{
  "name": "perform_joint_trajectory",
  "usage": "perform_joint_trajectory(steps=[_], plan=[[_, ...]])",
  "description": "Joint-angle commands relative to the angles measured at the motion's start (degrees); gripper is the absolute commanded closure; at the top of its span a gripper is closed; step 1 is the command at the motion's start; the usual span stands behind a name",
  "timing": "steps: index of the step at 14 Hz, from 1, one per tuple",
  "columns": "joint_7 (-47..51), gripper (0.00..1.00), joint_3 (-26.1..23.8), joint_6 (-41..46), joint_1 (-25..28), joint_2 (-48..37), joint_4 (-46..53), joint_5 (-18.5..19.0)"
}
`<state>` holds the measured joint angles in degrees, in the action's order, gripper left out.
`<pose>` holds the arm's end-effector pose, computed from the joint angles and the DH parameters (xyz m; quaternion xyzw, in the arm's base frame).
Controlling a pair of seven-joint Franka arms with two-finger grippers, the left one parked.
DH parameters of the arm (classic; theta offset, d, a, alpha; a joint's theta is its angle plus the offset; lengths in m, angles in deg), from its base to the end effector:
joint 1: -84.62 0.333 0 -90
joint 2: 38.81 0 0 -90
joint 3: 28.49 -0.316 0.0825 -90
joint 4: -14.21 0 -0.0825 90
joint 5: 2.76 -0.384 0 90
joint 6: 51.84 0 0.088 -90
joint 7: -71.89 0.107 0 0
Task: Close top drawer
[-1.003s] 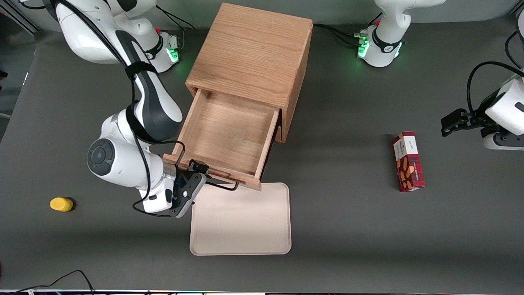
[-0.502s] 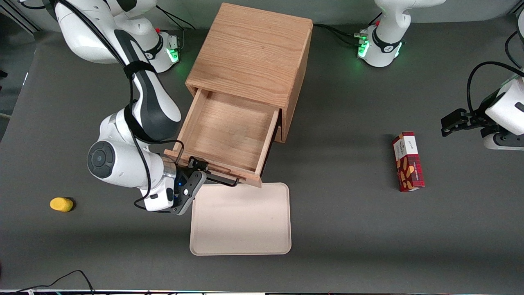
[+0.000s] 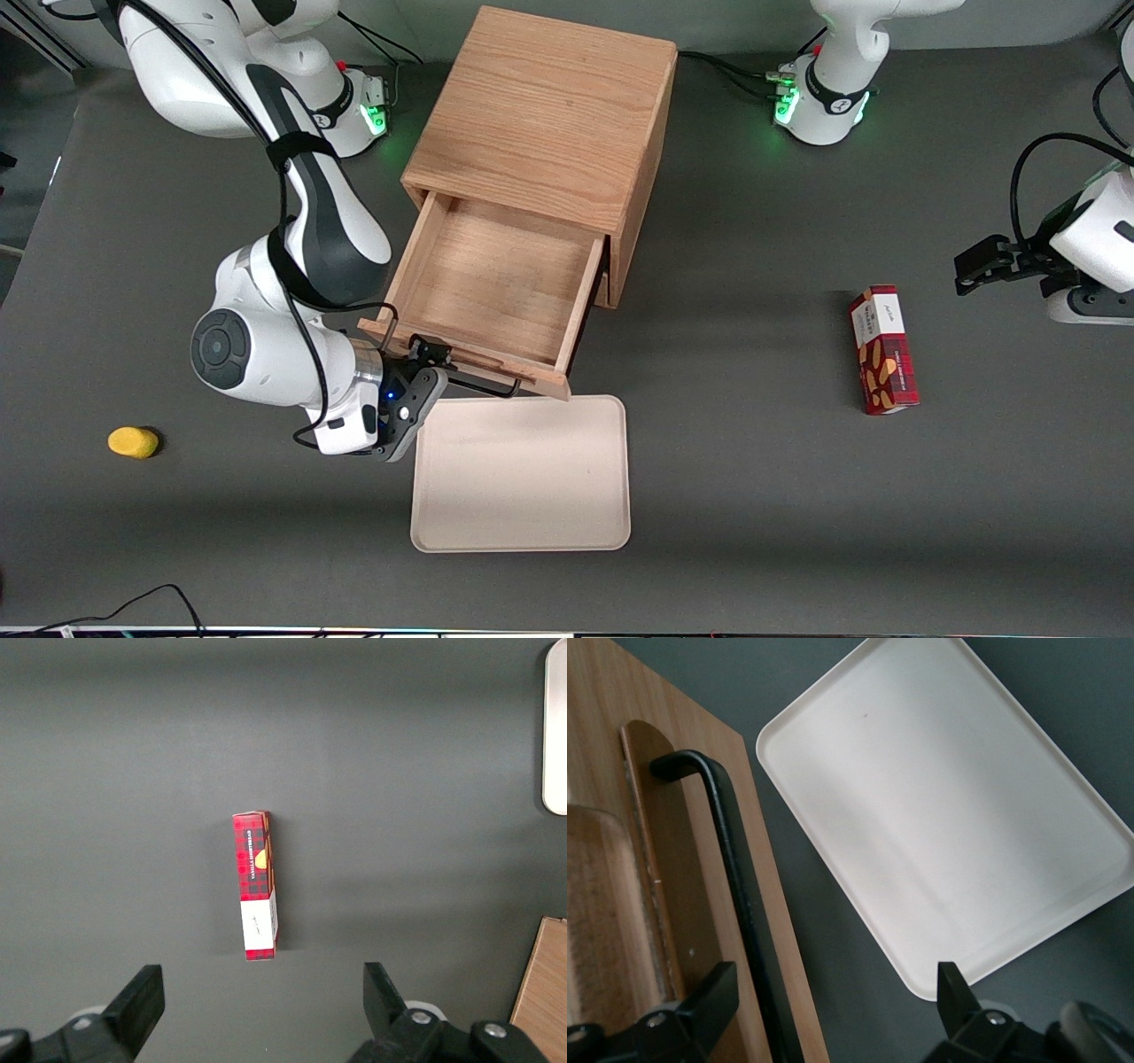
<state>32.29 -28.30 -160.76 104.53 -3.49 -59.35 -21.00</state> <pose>0.6786 0.2680 0.3934 -0.8834 -0.4443 -0.0261 0.1467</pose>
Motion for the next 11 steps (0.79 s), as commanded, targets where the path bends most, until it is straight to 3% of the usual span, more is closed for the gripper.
perform_joint_trajectory(steps=[1, 3, 8, 11], plan=[[-0.30, 0.00, -0.10, 0.73, 0.47, 0.36, 0.35, -0.92], [-1.00, 0.00, -0.28, 0.64, 0.56, 0.27, 0.61, 1.09], [0.23, 0.00, -1.50, 0.73, 0.65, -0.26, 0.70, -0.04], [0.05, 0.00, -1.77, 0.64, 0.74, 0.27, 2.19, 1.54]])
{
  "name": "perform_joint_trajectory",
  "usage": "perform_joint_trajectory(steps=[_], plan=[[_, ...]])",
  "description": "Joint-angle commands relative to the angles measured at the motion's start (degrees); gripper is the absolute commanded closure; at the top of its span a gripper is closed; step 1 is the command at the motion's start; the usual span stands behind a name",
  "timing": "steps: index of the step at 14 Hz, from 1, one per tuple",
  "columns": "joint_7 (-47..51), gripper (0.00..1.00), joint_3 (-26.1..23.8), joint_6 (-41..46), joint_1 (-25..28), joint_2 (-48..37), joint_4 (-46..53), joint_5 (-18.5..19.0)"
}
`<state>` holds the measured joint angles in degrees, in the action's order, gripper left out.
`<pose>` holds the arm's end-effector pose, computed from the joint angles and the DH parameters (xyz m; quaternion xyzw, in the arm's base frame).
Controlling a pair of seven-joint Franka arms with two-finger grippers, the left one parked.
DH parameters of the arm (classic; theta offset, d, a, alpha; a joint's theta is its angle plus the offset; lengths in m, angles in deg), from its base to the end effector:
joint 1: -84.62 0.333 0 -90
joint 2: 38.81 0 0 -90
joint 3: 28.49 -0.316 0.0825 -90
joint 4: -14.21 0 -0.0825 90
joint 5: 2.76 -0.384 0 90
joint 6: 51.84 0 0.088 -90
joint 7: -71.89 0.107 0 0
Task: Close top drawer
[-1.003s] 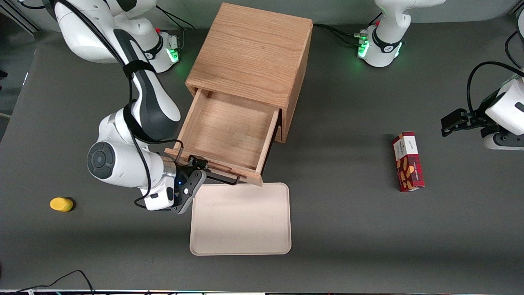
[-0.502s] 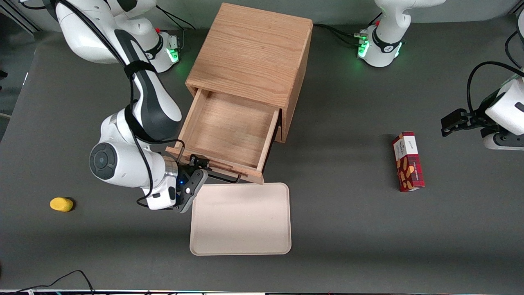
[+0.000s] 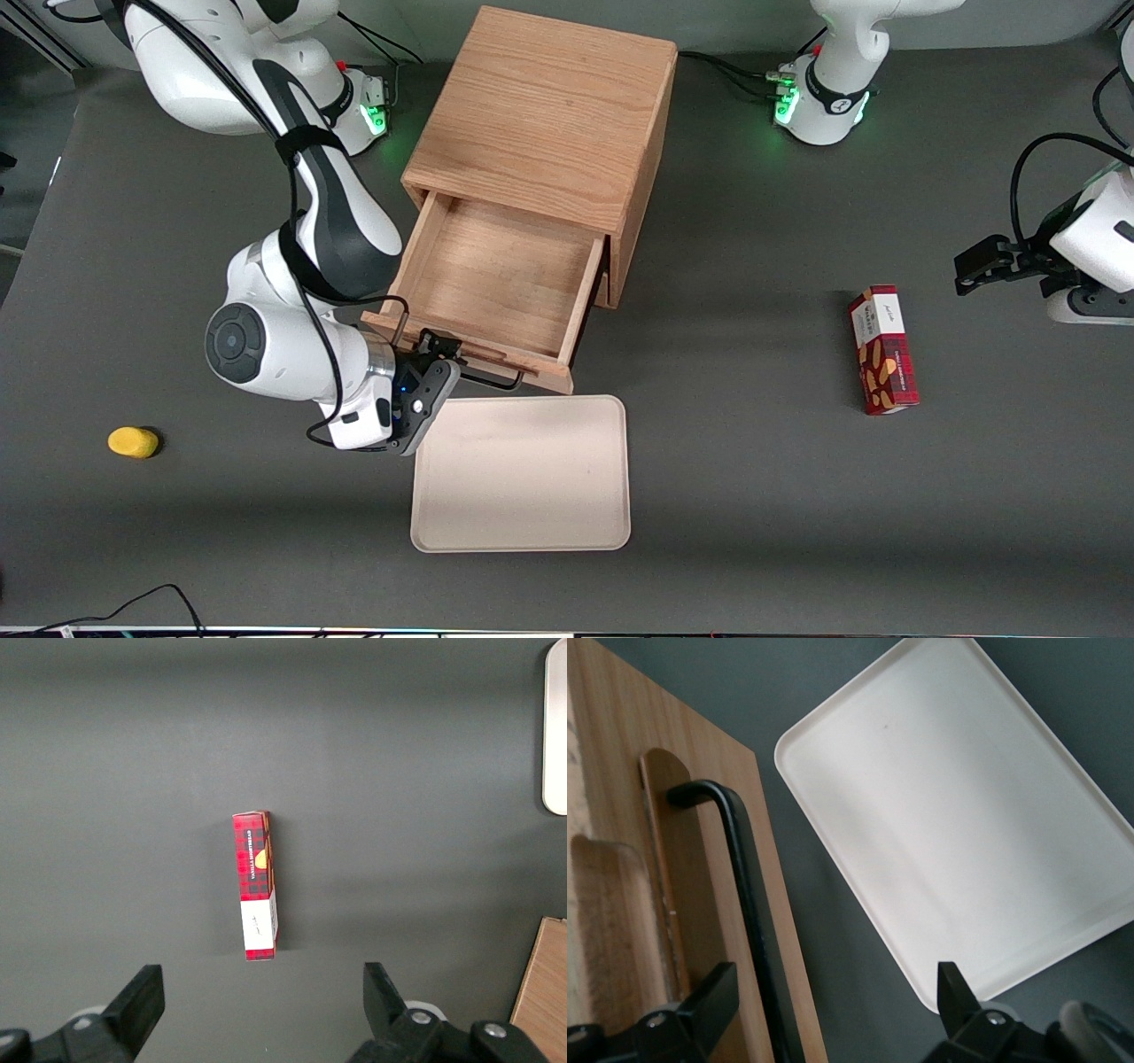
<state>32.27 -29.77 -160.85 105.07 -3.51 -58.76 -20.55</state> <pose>0.6723 0.2876 0.3990 -0.8751 -0.4592 -0.0301 0.1500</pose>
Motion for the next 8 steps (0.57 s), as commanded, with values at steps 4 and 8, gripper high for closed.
perform_joint_trajectory(steps=[4, 8], plan=[[-0.20, 0.00, -0.74, 1.34, 0.73, 0.20, 1.95, 6.01], [-0.29, 0.00, -0.92, 1.43, 0.65, 0.29, 1.86, 7.34]])
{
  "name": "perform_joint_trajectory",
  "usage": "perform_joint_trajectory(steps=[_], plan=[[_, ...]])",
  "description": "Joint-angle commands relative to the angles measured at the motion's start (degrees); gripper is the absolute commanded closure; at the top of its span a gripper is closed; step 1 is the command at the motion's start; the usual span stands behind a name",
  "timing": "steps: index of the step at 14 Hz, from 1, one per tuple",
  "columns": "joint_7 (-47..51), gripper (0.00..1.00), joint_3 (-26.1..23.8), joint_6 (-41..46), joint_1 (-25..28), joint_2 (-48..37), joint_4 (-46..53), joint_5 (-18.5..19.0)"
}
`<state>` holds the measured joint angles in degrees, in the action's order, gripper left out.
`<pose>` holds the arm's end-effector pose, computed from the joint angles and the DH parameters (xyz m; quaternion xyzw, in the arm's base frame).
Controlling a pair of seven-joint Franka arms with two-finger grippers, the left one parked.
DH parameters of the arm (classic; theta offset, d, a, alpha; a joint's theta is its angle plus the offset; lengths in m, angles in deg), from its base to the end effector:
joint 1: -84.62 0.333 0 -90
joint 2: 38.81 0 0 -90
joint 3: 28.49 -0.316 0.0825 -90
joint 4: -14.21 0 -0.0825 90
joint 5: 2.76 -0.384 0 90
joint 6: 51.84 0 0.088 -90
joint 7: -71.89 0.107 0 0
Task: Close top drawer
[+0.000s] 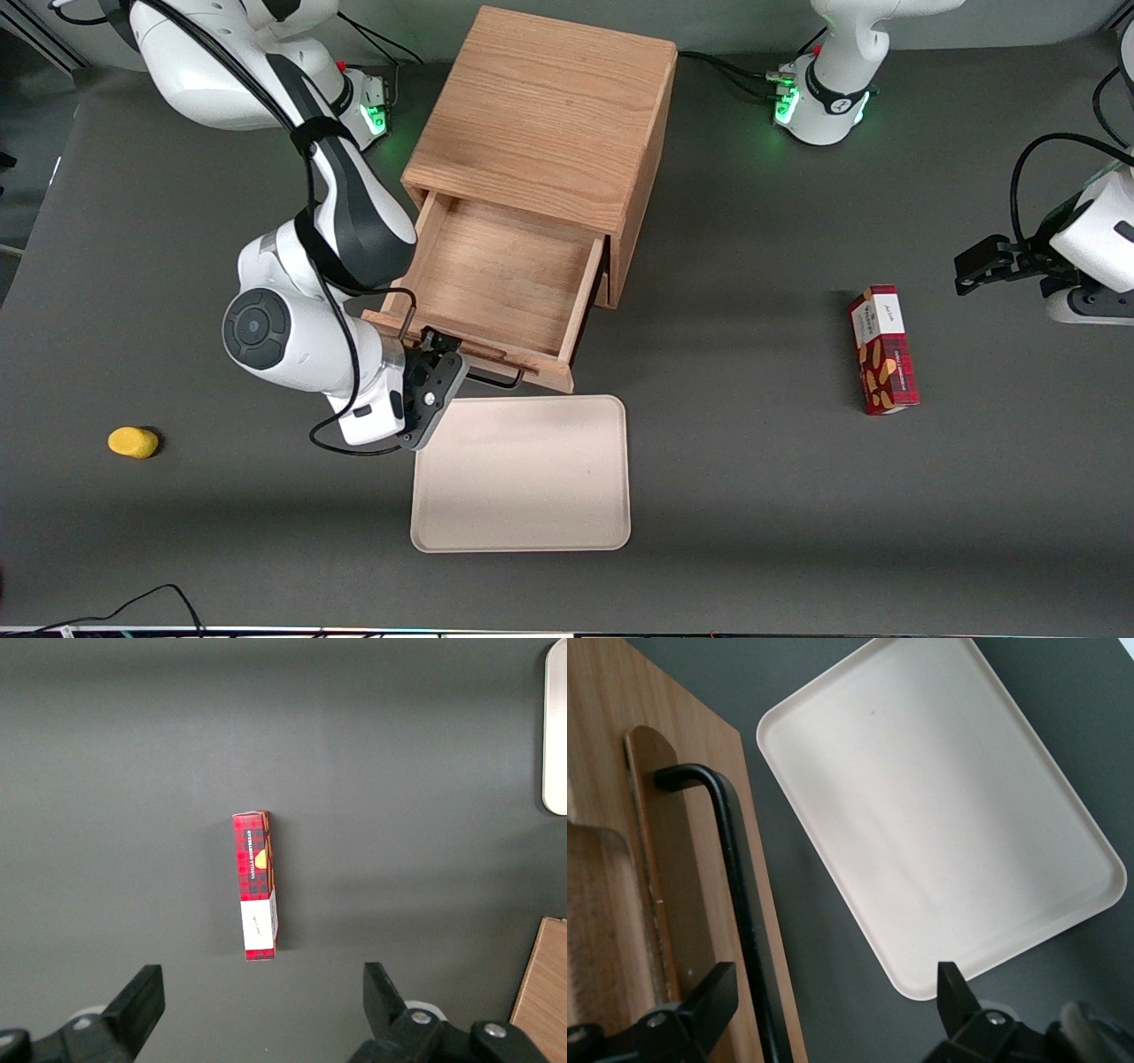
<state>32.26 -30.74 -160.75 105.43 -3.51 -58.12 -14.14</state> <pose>0.6703 0.2935 0.4025 -0.8668 -0.4872 -0.0264 0.1027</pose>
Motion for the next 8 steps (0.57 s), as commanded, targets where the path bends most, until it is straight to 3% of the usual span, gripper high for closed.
perform_joint_trajectory(steps=[1, 8], plan=[[-0.27, 0.00, 0.05, 1.25, 0.28, 0.38, 1.22, 0.84], [0.26, 0.00, -0.21, 0.63, 0.36, 1.96, 1.05, -3.02]])
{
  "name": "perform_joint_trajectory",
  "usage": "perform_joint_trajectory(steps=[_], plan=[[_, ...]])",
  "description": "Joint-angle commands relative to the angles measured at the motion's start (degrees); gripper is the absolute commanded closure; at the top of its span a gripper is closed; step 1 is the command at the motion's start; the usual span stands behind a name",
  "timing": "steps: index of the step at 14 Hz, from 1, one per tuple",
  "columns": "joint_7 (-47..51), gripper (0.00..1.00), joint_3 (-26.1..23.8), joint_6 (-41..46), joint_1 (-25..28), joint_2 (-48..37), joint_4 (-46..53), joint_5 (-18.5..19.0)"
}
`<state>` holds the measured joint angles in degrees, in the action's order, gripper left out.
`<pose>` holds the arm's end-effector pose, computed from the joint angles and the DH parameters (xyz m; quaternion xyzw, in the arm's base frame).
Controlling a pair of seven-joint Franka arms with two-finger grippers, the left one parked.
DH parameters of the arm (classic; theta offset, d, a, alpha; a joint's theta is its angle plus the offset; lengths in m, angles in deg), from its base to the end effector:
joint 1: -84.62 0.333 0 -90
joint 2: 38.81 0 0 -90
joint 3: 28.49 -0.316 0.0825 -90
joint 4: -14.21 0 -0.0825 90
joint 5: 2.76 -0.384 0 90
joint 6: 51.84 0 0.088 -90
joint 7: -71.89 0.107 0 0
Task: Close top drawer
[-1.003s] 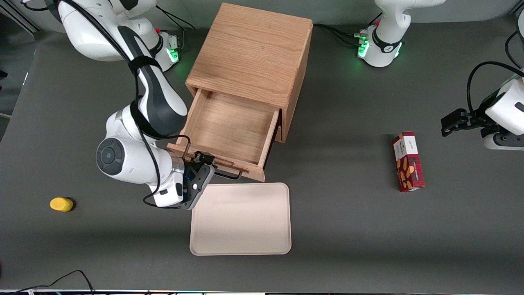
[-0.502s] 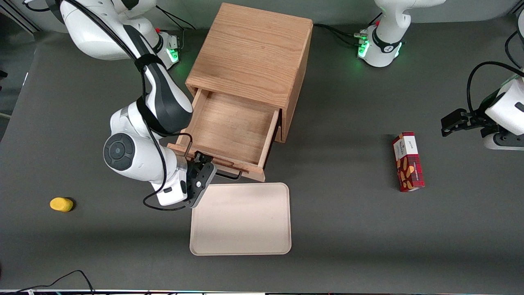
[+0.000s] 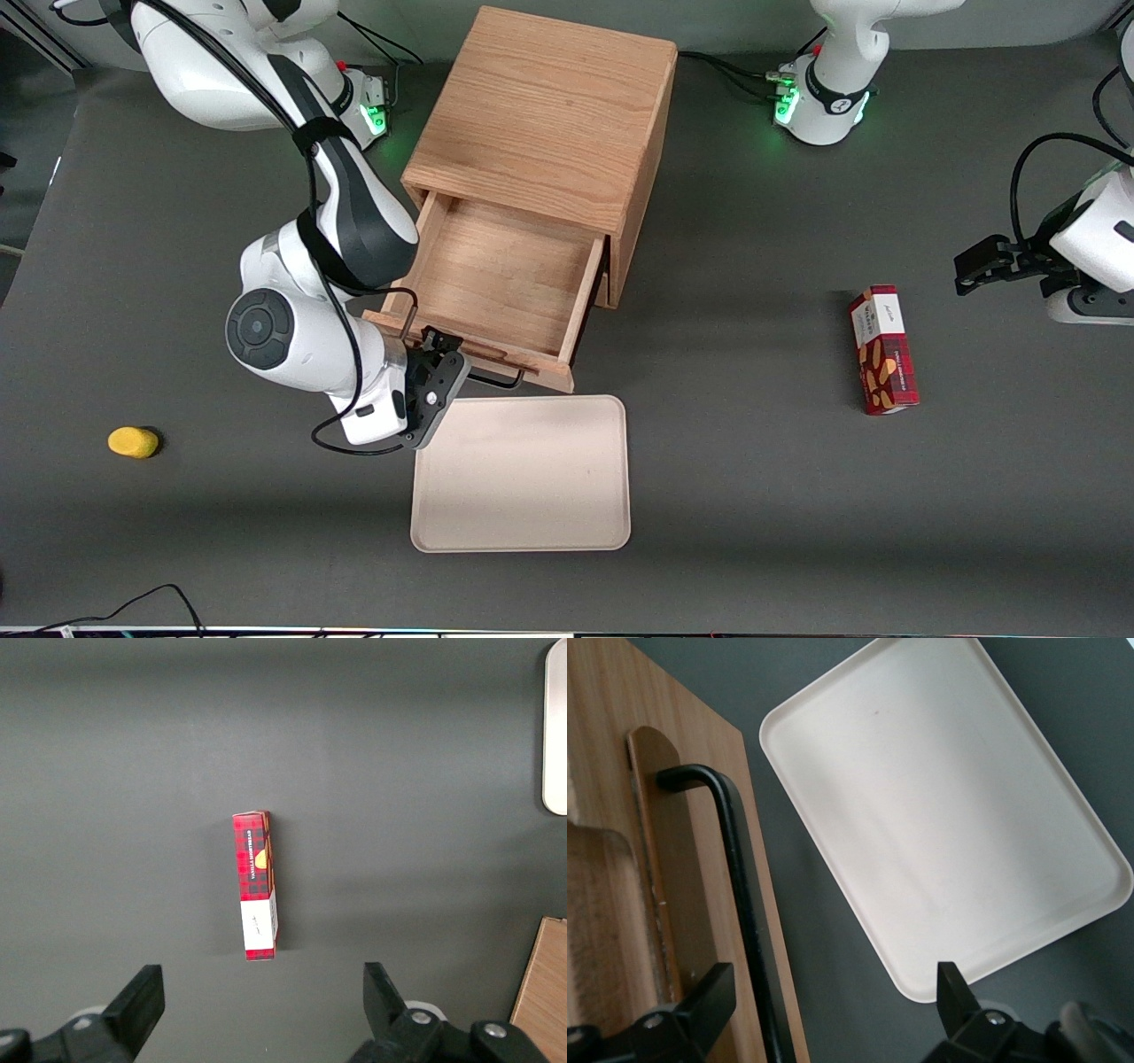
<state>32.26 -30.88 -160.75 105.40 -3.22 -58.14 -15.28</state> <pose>0.6697 0.2958 0.3990 -0.8672 -0.4843 -0.0251 0.1131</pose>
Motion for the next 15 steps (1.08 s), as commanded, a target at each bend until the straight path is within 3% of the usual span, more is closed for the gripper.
perform_joint_trajectory(steps=[1, 15], plan=[[0.34, 0.00, 0.02, 0.71, 0.39, 1.94, 1.07, -2.06], [4.38, 0.00, -0.77, 0.71, 0.48, -0.25, -3.23, -3.56]])
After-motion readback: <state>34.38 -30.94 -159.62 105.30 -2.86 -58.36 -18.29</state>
